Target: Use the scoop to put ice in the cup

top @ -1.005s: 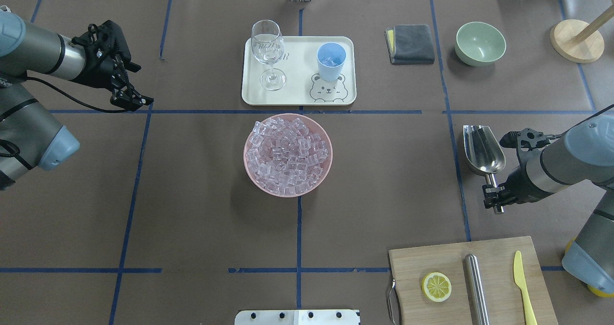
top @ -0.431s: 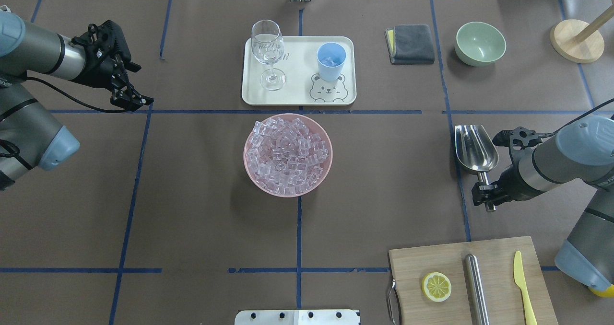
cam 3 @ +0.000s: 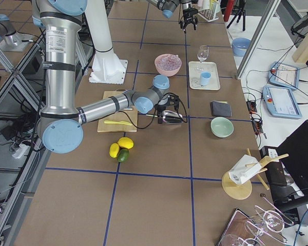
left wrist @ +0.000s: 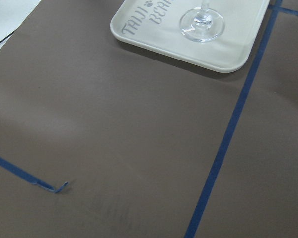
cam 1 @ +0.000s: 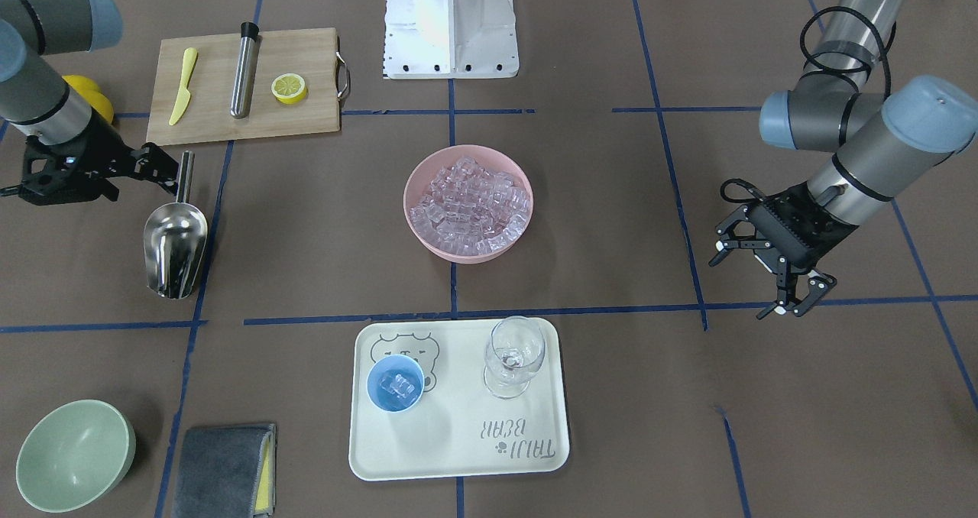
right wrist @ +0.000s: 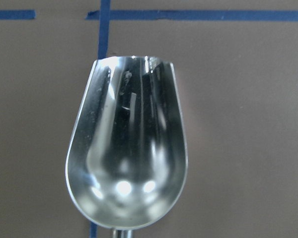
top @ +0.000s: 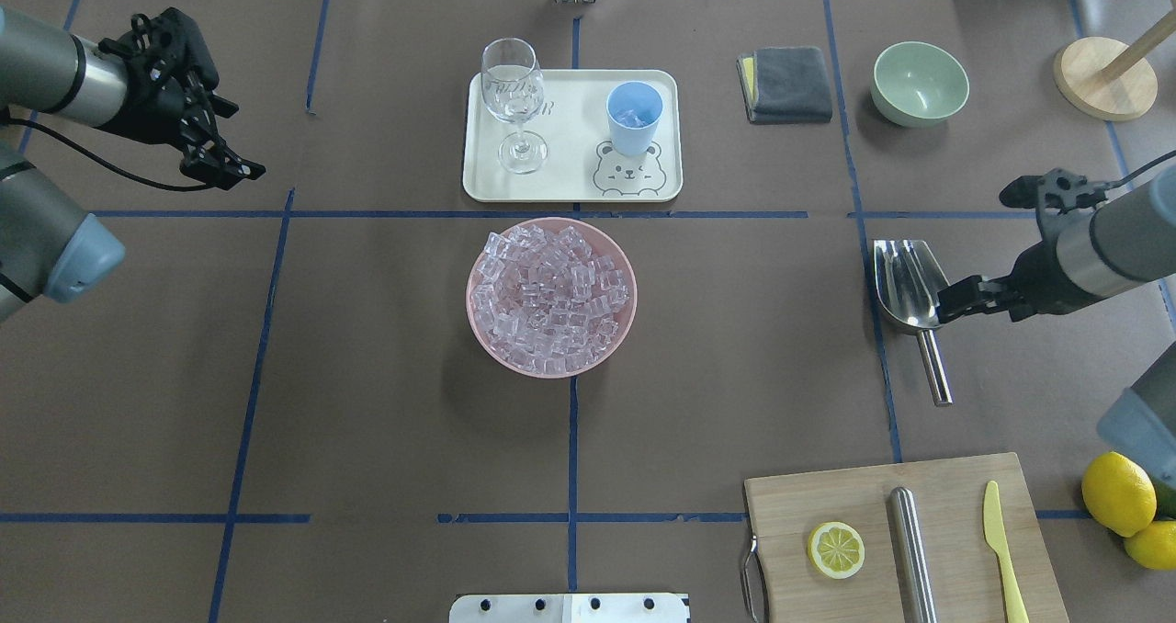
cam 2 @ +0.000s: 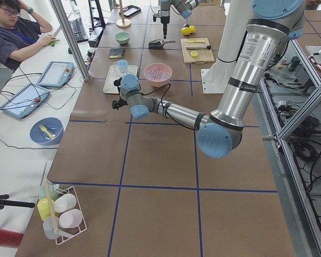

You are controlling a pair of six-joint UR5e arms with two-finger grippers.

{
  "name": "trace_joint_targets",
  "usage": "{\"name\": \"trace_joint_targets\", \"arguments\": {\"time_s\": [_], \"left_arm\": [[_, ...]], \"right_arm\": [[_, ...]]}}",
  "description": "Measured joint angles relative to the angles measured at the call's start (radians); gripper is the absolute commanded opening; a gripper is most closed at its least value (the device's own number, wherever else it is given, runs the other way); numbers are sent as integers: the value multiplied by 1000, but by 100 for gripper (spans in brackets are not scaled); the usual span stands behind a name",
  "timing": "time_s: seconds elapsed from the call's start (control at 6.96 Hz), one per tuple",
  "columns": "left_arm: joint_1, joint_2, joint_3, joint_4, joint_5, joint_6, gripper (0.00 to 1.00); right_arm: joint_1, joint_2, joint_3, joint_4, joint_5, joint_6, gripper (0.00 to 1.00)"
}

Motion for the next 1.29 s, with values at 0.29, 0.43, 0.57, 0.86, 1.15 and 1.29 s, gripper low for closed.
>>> {"name": "trace_joint_targets", "arguments": {"time_s": [0.29,0.43,0.57,0.86,1.15,1.29], "left_arm": [[-114,1,-114,318,-15,0,100],[-193,2,-142,463,-17,-1,100],[-264,14,-146,565,-18,-4,100],[-385,111,-134,651,-61,-8,100],[-485,206,-122,661,-136,-11,100],[-510,256,-124,657,-171,-8,100]], "right_arm": [[167,12,-2,-135,41,-271,100],[253,12,-4,-205,71,-409,100],[339,6,-6,-267,107,-537,100],[496,-11,-35,-365,145,-786,100],[618,-20,-105,-401,152,-977,100],[654,-29,-127,-403,153,-1019,100]]}}
